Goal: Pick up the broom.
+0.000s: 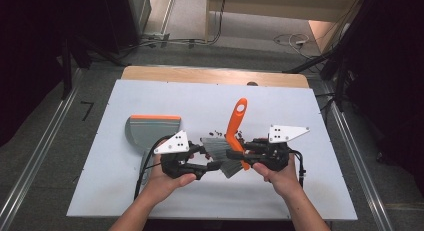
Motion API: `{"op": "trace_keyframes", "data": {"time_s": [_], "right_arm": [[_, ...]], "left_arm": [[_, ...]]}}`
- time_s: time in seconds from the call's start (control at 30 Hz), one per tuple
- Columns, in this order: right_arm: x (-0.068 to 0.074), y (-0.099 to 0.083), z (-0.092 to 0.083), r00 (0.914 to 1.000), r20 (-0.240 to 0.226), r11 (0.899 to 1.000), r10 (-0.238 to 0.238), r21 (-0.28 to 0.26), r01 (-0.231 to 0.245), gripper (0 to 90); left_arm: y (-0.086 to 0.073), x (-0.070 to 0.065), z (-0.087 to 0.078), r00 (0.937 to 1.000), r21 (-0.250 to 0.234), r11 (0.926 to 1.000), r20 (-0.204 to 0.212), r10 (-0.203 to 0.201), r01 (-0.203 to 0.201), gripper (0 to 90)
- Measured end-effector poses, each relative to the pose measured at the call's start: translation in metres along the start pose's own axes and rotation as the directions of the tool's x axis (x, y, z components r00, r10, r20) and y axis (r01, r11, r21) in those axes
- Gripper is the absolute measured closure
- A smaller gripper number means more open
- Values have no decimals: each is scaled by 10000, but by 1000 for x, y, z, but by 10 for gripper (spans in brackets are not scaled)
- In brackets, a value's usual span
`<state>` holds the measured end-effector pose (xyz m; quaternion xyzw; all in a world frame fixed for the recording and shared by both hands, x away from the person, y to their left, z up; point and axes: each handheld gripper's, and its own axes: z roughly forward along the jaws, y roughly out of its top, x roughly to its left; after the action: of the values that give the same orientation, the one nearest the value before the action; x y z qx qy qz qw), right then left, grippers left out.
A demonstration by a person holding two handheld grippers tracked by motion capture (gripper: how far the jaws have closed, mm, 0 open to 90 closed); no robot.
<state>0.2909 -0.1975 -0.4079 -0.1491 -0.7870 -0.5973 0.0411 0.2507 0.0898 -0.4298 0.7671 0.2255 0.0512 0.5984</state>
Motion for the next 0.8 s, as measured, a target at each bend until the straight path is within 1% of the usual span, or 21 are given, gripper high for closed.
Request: {"op": "trace_keyframes", "data": {"time_s": [0.1,0.17,0.23,0.3,0.33,0.4,0.43,0.47,0.6,0.67,0.7,0.73,0.8], "right_arm": [[-4,0,-4,9988,447,9998,218,-31,-217,685],[-6,0,-6,9967,762,9996,294,-16,-293,685],[-8,0,-9,9933,1060,9989,462,12,-466,685],[-11,0,-11,9874,1455,9981,614,-15,-618,685],[-12,0,-12,9843,1631,9977,670,-29,-674,685],[-15,-1,-15,9776,1918,9962,867,-43,-875,685],[-15,-1,-15,9743,2067,9959,893,-14,-909,685],[-17,-1,-17,9678,2353,9956,896,43,-932,685],[-20,-3,-21,9549,2782,9941,1040,3,-1084,685],[-22,-4,-22,9435,3141,9937,1055,35,-1123,685],[-22,-4,-22,9435,3141,9937,1055,35,-1123,685],[-24,-4,-24,9342,3398,9929,1089,80,-1186,685],[-25,-5,-26,9238,3670,9921,1091,173,-1241,685]], "left_arm": [[-1,1,-5,9985,-34,9999,-531,-111,110,256],[-2,2,-8,9968,-89,9997,-775,-218,212,182],[-3,3,-10,9959,-149,9995,-856,-284,272,135],[-5,5,-14,9933,-245,9990,-1079,-404,380,104],[-5,5,-14,9933,-245,9990,-1079,-404,380,97],[-7,6,-18,9910,-197,9990,-1271,-430,408,70],[-7,6,-18,9910,-197,9990,-1271,-430,408,58],[-9,7,-20,9894,-158,9990,-1390,-426,408,38],[-11,8,-23,9887,-230,9987,-1418,-492,464,0],[-12,9,-28,9867,-342,9982,-1529,-545,498,0],[-12,9,-28,9867,-342,9982,-1529,-545,498,0],[-13,10,-29,9866,-370,9982,-1547,-526,474,0],[-13,10,-31,9862,-376,9983,-1579,-505,451,0]]}}
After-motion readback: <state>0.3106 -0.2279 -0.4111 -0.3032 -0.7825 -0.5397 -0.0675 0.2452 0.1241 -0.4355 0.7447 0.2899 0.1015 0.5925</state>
